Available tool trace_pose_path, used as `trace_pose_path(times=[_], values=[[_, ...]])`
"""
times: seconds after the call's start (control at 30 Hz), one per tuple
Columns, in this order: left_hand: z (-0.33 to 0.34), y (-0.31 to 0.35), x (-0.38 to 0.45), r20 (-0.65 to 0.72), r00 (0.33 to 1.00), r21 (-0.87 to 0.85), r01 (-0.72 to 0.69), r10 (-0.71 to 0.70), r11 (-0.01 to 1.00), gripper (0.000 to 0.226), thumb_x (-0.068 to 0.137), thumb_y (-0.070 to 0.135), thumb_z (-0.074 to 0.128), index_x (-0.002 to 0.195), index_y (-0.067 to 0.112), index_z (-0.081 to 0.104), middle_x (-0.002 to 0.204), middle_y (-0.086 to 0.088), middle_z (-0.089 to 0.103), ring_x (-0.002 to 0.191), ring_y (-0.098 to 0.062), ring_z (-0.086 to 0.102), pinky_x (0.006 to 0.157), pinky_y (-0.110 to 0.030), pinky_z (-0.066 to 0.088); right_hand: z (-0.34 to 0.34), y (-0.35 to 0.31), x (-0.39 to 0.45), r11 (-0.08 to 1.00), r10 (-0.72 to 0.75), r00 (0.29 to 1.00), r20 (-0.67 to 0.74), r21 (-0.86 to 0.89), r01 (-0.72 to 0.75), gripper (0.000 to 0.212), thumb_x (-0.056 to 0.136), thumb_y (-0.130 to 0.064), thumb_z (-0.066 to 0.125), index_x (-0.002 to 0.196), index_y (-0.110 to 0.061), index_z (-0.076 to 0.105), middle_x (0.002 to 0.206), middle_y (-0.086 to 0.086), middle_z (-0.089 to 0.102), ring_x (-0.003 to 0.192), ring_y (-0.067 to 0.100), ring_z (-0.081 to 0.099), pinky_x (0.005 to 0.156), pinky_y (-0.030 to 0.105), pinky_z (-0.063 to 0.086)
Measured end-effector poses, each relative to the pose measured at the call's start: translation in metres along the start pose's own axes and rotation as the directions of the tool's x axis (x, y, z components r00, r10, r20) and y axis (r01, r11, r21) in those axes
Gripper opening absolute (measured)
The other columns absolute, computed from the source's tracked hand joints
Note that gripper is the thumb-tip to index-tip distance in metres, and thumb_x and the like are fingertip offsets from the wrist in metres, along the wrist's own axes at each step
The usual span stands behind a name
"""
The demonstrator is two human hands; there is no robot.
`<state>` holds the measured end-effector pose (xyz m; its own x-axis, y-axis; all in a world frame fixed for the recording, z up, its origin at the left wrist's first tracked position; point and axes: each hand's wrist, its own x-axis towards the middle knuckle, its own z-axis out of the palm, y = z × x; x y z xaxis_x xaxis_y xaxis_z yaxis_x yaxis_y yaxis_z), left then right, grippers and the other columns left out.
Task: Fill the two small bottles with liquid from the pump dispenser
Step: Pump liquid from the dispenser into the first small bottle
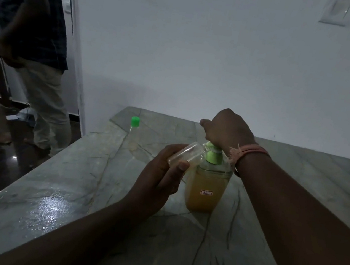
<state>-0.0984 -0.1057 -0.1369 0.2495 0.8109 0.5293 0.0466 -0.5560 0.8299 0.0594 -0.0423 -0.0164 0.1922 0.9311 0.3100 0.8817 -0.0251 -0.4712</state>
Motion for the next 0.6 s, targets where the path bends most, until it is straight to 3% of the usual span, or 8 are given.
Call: trace_pose_path(times=[0.23, 0.43, 0.6], values=[[0.000, 0.003, -0.002, 0.015, 1.000, 0.013, 0.018, -0.018, 1.000, 0.056, 0.087, 0.068, 0.051, 0.130, 0.031, 0.053, 0.080, 0.009, 0.061, 0.061, -0.011, 0.054, 0.054, -0.025, 0.047, -0.009, -0.007, -0.001, 0.992, -0.044, 0.999, 0.032, -0.117, 0.047, 0.032, 0.089, -0.037, 0.060, 0.067, -0.015, 0.053, 0.070, 0.002, 0.062, 0.069, 0.023, 0.061, 0.062, 0.029, 0.046], [0.001, 0.002, -0.001, -0.011, 1.000, 0.050, -0.005, 0.006, 0.999, 0.051, 0.090, 0.058, 0.051, 0.129, 0.026, 0.055, 0.081, 0.011, 0.063, 0.062, -0.009, 0.058, 0.054, -0.022, 0.047, 0.001, 0.001, 0.000, 1.000, -0.001, 1.000, 0.007, 0.007, 0.001, 0.034, 0.086, -0.034, 0.060, 0.062, -0.014, 0.048, 0.066, 0.005, 0.059, 0.068, 0.028, 0.059, 0.061, 0.030, 0.043], [0.001, 0.002, -0.001, -0.008, 0.999, 0.064, -0.042, 0.043, 0.997, 0.045, 0.093, 0.050, 0.055, 0.130, 0.025, 0.057, 0.084, 0.016, 0.065, 0.063, -0.008, 0.060, 0.052, -0.020, 0.045, -0.006, -0.004, -0.004, 0.993, -0.051, 0.998, 0.043, -0.101, 0.055, 0.032, 0.090, -0.035, 0.060, 0.067, -0.015, 0.053, 0.070, 0.003, 0.060, 0.066, 0.021, 0.058, 0.062, 0.028, 0.043]])
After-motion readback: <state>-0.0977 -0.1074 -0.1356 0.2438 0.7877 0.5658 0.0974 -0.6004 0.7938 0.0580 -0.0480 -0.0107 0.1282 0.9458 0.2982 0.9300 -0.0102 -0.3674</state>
